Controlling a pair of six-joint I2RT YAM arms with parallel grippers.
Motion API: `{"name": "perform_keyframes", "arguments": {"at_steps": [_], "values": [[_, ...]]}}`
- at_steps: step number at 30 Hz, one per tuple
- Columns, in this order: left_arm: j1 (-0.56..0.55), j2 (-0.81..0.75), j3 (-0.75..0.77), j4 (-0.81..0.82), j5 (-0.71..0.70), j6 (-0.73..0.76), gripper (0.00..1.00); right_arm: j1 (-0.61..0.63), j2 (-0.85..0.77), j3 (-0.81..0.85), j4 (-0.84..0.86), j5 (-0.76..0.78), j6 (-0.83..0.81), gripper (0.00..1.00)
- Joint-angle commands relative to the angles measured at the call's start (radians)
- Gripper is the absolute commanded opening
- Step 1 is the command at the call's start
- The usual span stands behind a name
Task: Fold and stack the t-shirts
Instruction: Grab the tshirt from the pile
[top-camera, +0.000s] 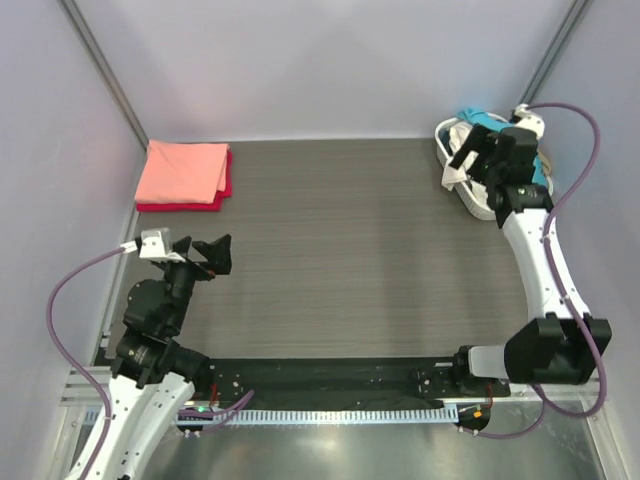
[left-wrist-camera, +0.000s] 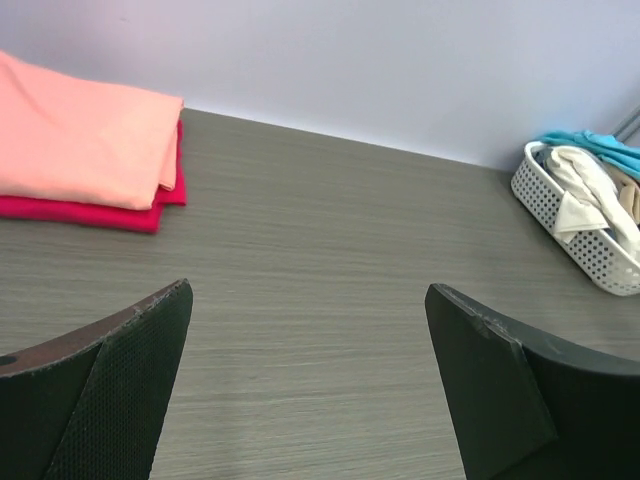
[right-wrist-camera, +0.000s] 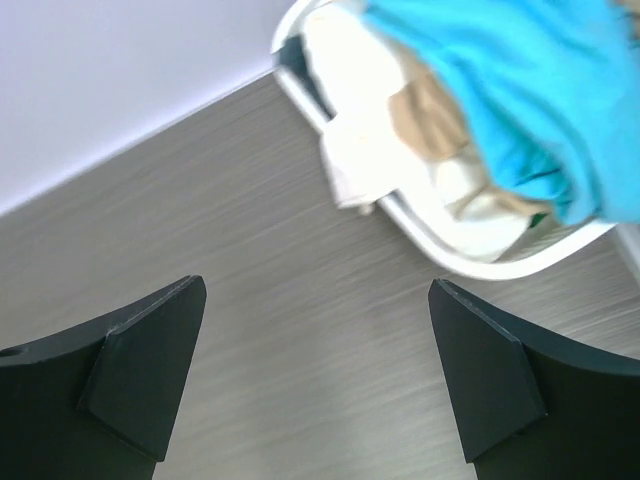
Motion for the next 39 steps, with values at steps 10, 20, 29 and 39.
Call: {"name": "perform_keyframes", "arguments": {"at_steps": [10, 20, 29, 39], "values": [[-0.002, 0.119, 0.055, -0.042, 0.003, 0.001, 1.00, -0.246, 0.405, 0.365, -0.060, 0.010, 0.059, 0.99], [-0.004, 0.096, 0.032, -0.012, 0.041, 0.021, 1.00, -0.271, 0.635, 0.528, -0.114, 0.080, 0.039, 0.89], [-0.010, 0.099, 0.029, -0.012, 0.041, 0.029, 1.00, -0.272, 0.637, 0.566, -0.118, 0.053, 0.037, 0.08], [-0.008, 0.121, 0.050, -0.040, 0.006, 0.038, 1.00, -0.095, 0.476, 0.710, -0.190, -0.268, -0.078, 0.01]]}}
